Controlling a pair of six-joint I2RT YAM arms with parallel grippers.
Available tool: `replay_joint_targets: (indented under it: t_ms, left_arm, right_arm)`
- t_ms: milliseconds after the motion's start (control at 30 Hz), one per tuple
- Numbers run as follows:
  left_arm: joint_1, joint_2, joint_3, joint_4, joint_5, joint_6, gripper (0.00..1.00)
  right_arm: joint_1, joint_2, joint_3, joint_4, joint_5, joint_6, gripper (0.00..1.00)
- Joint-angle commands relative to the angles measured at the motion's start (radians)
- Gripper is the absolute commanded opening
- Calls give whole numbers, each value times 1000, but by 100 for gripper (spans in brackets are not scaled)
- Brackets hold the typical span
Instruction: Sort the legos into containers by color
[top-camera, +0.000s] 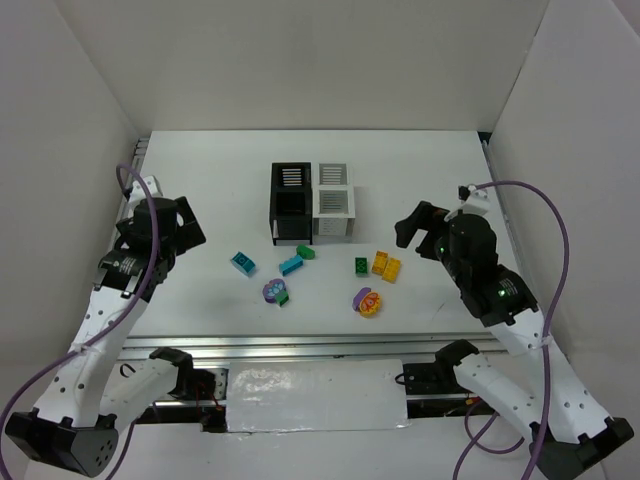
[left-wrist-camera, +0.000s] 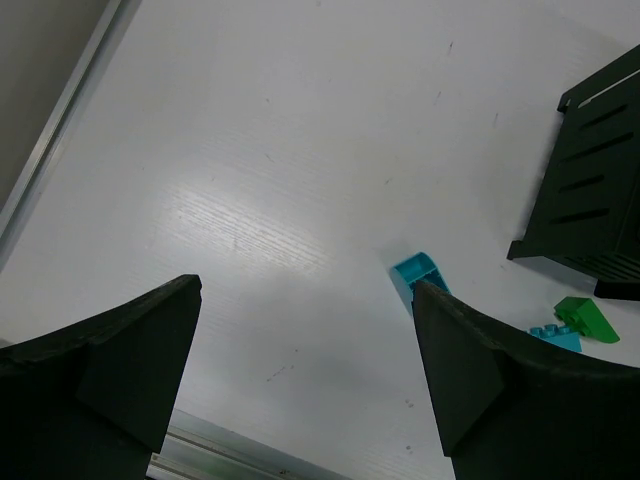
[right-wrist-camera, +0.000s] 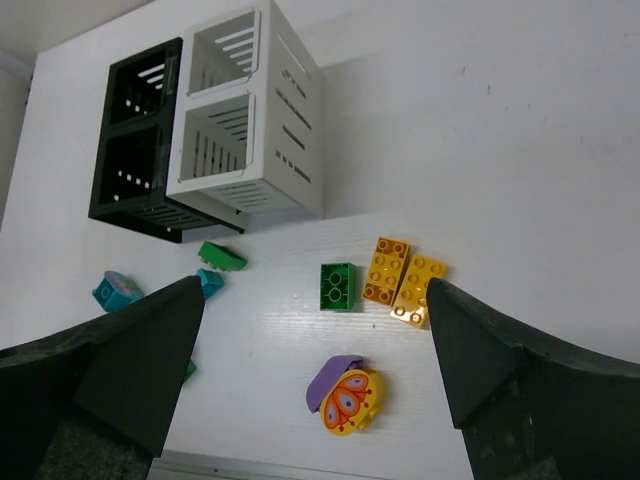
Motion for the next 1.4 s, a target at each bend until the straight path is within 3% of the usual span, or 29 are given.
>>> replay_joint_targets:
  t_ms: [0,133,333,467,567,667,700,800,867,1000,1133,1367]
  left_arm:
    - [6,-14,25,14,-14,-4,99]
    - [9,-23,33,3,-21,-21,100]
    - [9,-49,21,34,41,-1,100]
    - [-1,-25,25,75,147,42,100]
    - [-128,66,104,33,70,10,100]
    - [-390,211,221,-44,-108,-75,100]
    - [-537,294,266,-43,-156,-111,99]
    - [-723,424,320,24,-98,-113,100]
    - [-820,526,324,170,-18,-56,99]
    - [-863,728,379,256,115,-16,99]
    - [-926,857,442,313,138,-5,99]
    - [-942,1096,482,379,173,-19,97]
  right_arm:
    - [5,-24,29,14,67,42,100]
    - [5,-63,29,16,97,98,100]
    - [4,-136,-27,89,-7,65,100]
    - [5,-76,41,-50,143,130,100]
    - [7,-68,55,-89,234,169,100]
    - [5,-47,91,-151,292,207,100]
    - [5,-39,105,-177,320,219,100]
    - [4,-56,119,-211,369,258,100]
    - [5,-85,131,-245,399,267,100]
    - [7,-126,156,-283,415,258,100]
    - [7,-142,141,-282,367,250,100]
    - [13,-174,116,-247,317,207,100]
